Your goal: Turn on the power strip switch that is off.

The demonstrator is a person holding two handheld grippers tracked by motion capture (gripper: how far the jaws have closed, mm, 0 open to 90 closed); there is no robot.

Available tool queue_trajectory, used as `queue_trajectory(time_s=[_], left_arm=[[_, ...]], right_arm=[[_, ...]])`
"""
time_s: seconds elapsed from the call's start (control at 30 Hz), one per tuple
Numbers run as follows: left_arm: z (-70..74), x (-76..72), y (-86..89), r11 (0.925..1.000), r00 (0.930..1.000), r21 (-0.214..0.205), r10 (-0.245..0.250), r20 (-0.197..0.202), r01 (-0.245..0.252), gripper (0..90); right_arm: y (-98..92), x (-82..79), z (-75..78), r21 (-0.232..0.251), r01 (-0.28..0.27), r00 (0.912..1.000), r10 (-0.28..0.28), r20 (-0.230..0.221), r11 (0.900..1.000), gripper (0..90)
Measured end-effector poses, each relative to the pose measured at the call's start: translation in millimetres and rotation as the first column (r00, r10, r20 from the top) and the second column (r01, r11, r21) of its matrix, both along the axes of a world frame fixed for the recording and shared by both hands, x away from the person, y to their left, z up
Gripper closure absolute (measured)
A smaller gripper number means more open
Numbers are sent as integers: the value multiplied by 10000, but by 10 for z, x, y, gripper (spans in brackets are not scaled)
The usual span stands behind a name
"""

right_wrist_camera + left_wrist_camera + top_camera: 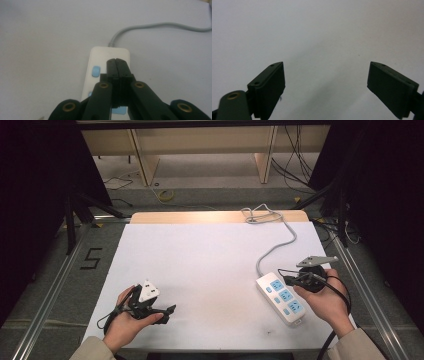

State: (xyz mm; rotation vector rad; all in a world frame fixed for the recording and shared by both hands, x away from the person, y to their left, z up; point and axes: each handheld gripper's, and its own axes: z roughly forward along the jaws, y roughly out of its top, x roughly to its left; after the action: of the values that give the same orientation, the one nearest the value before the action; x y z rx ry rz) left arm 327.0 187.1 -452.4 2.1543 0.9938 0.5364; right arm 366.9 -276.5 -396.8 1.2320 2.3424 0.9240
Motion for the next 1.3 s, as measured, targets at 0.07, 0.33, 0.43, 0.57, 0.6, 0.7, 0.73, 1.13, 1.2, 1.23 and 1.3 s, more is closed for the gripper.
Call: queue_trajectory(time_s=[0.07,0.33,0.43,0.57,0.6,0.7,0.73,1.13,1.2,1.23,1.3], left_arm=[[0,0,0,10000,10000,2,1,-4,-1,142],[1,0,-1,10000,10000,-7,-9,-4,9,142],[0,0,-1,10000,10000,-5,-9,-1,9,142],[-1,0,-2,10000,10000,-14,-21,-6,21,142],[0,0,-2,10000,10000,-6,-15,0,15,142],[0,1,-1,10000,10000,-3,-12,-2,12,142],[0,0,-1,10000,10000,-1,-14,6,14,142],[-1,1,-3,10000,10000,-12,-31,-4,31,142],[-1,1,-4,10000,10000,-15,-18,2,18,142],[-1,1,-4,10000,10000,-9,-38,-9,38,142],[-1,1,-4,10000,10000,-2,-29,-2,29,142]], right_arm=[[9,5,-1,-6,12,10000,-12,-38,10000,900],[41,34,-8,-97,-80,9999,79,-152,9999,900],[54,45,-13,-121,-110,9997,107,-210,9999,900],[67,54,-14,-143,-149,9996,146,-249,9998,900],[70,55,-15,-159,-155,9995,150,-263,9998,900],[79,62,-18,-177,-163,9994,158,-296,9997,900],[82,65,-19,-184,-174,9994,169,-298,9997,900],[120,93,-35,-243,-252,9988,242,-427,9994,900],[124,98,-39,-253,-277,9987,265,-445,9993,900],[128,100,-41,-258,-277,9986,265,-461,9993,900],[133,106,-46,-276,-295,9983,281,-501,9992,900]])
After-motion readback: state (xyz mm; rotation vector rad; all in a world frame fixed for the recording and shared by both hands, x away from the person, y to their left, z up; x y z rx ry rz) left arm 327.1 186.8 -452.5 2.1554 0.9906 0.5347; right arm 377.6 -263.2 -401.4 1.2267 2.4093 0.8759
